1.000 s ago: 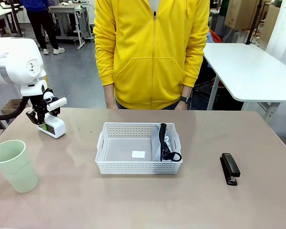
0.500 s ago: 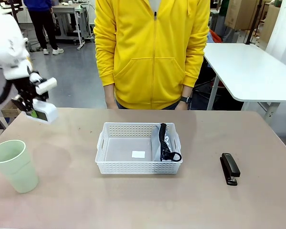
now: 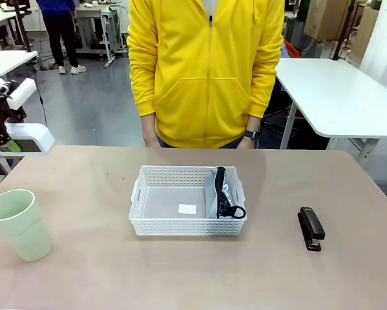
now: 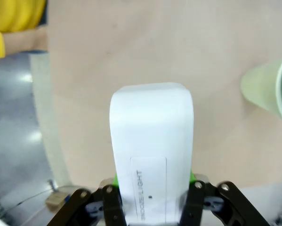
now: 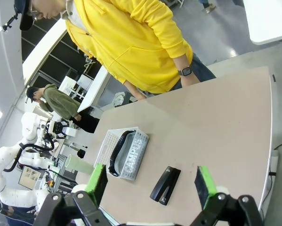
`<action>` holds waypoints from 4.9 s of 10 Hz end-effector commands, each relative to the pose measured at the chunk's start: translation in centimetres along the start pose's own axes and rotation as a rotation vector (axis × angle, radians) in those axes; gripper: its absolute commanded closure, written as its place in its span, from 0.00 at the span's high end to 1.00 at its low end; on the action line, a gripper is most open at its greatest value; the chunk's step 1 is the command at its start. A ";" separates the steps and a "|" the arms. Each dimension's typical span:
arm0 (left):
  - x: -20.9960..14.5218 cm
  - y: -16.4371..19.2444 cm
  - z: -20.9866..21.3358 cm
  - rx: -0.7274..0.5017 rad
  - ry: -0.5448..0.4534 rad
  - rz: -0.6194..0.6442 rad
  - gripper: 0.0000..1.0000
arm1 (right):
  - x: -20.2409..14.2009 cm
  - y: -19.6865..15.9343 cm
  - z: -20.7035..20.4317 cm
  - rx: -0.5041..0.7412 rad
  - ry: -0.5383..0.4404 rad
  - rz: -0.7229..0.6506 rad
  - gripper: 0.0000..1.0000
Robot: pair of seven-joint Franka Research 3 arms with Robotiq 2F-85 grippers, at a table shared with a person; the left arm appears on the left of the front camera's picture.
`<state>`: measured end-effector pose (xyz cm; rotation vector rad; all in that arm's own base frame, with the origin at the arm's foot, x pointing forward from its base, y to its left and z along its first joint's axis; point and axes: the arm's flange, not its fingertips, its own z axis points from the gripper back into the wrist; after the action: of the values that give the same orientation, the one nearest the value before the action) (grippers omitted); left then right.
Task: Efficiently arrange items inside the basket to fit them all.
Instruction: Pick up the Digital clock and place it inside the Organizing basket.
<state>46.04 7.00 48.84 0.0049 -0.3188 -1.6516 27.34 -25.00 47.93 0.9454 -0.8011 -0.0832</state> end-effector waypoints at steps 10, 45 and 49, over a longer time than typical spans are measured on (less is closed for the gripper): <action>19.0 5.6 -1.3 -0.105 0.050 0.053 0.50 | 0.4 0.0 0.0 0.015 -0.023 0.028 1.00; 35.5 0.4 -17.8 -0.164 0.018 0.226 1.00 | 0.4 0.0 0.0 0.015 -0.023 0.028 1.00; 27.3 -2.1 -4.7 -0.039 -0.129 0.445 1.00 | 0.4 0.0 0.0 0.015 -0.023 0.028 1.00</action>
<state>44.24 -23.81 48.78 -0.1574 -0.3476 -1.2585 27.37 -25.17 48.11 0.9423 -0.8006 -0.0815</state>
